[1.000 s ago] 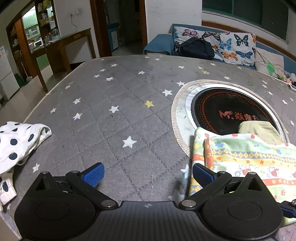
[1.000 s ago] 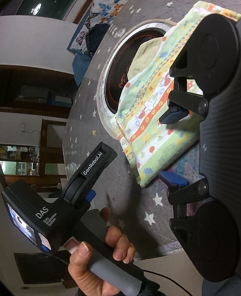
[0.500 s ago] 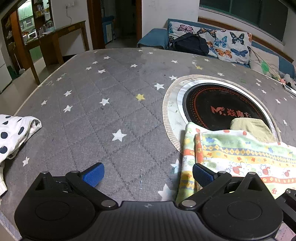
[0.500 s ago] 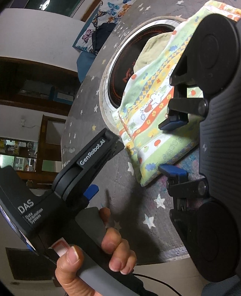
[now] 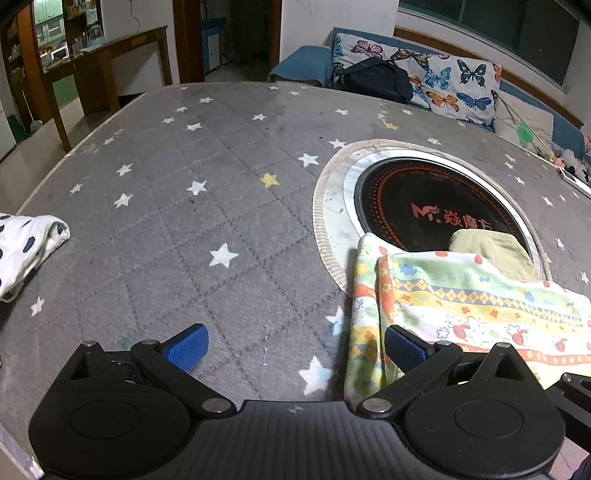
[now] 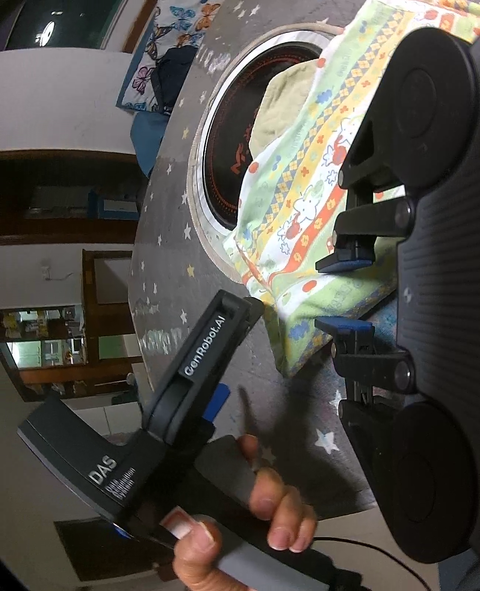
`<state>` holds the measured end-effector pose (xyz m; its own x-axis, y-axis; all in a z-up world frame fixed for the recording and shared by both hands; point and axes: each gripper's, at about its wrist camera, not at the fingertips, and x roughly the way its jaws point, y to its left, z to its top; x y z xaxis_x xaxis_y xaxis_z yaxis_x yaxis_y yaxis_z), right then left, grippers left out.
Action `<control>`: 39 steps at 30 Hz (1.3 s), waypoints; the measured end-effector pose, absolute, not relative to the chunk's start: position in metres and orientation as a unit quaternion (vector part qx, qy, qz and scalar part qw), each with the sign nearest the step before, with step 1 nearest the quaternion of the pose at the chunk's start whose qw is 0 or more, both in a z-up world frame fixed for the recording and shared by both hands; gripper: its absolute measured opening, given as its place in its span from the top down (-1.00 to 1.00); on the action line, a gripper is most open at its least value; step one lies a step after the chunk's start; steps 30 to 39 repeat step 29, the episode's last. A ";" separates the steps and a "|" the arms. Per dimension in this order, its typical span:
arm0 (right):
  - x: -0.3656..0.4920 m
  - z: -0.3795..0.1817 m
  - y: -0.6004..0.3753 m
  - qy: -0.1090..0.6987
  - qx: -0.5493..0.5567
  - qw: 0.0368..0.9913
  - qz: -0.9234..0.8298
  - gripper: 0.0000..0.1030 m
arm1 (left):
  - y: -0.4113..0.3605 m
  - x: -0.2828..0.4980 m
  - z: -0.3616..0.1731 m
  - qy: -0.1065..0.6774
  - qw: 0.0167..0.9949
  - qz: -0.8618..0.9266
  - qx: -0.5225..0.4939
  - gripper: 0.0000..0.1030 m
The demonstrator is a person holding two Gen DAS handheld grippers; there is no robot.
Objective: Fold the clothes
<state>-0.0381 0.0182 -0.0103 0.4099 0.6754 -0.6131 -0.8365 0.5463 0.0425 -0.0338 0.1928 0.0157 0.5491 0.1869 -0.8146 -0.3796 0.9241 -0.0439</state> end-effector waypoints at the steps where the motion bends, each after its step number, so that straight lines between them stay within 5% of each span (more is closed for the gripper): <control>1: -0.038 -0.010 0.018 0.295 -0.136 0.828 0.457 0.54 | 0.193 -0.034 0.016 0.447 0.873 0.162 -0.108 -1.00; 8: -0.041 -0.009 0.020 0.291 -0.143 0.828 0.457 0.32 | 0.187 -0.037 0.020 0.435 0.880 0.162 -0.096 -1.00; 12: -0.045 -0.004 0.013 0.280 -0.142 0.836 0.450 -0.22 | 0.182 -0.040 0.024 0.427 0.884 0.172 -0.083 -1.00; 18: -0.041 0.000 -0.006 0.280 -0.127 0.855 0.418 -0.64 | 0.177 -0.044 0.030 0.412 0.890 0.178 -0.079 -1.00; 39: -0.030 -0.001 -0.029 0.291 -0.102 0.874 0.376 -0.76 | 0.169 -0.047 0.034 0.381 0.903 0.192 -0.056 -1.00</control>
